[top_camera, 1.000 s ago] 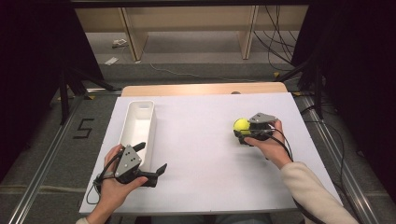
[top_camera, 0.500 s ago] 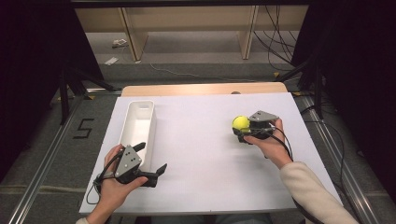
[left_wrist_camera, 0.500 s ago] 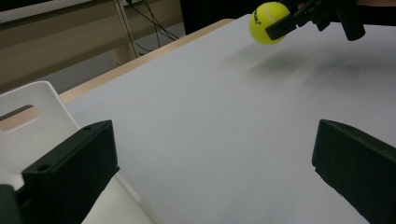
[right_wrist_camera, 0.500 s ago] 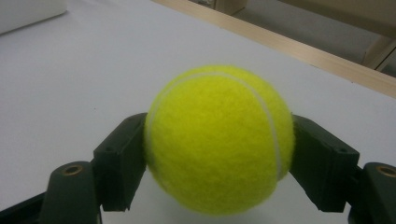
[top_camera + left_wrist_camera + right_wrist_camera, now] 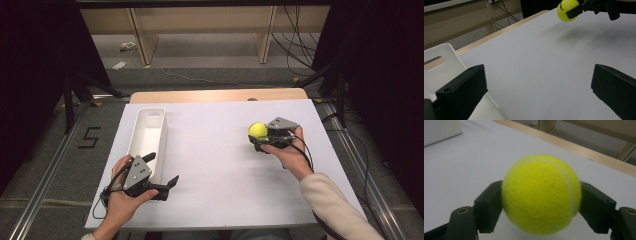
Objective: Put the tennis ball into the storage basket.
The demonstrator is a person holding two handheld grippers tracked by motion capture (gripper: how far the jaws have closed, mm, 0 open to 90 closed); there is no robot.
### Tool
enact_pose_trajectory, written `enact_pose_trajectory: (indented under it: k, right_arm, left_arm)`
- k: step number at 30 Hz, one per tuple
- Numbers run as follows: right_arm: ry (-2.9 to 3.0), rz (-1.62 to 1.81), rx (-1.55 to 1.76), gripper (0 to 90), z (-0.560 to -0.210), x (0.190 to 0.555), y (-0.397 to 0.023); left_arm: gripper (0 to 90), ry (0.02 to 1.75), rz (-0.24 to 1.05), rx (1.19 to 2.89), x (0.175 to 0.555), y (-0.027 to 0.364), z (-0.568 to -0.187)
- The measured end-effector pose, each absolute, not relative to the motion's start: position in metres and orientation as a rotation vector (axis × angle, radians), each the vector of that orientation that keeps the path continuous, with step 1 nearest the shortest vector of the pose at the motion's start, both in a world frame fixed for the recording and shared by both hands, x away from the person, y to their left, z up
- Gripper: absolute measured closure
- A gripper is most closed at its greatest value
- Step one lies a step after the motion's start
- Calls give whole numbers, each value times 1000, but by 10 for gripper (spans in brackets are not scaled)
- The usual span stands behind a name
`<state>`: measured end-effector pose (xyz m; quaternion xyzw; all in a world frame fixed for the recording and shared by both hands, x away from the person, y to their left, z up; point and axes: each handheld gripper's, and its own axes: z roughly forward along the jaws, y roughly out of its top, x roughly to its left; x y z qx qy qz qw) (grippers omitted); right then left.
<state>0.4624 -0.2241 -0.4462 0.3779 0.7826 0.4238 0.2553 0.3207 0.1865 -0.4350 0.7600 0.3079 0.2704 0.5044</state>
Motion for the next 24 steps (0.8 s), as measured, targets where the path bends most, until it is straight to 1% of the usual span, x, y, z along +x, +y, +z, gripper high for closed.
enact_pose_trajectory:
  k: [24]
  right_arm:
    - [2135,1190,989,263,-439,458,-211]
  left_arm:
    - [0,741,653,1835,321,186,-435]
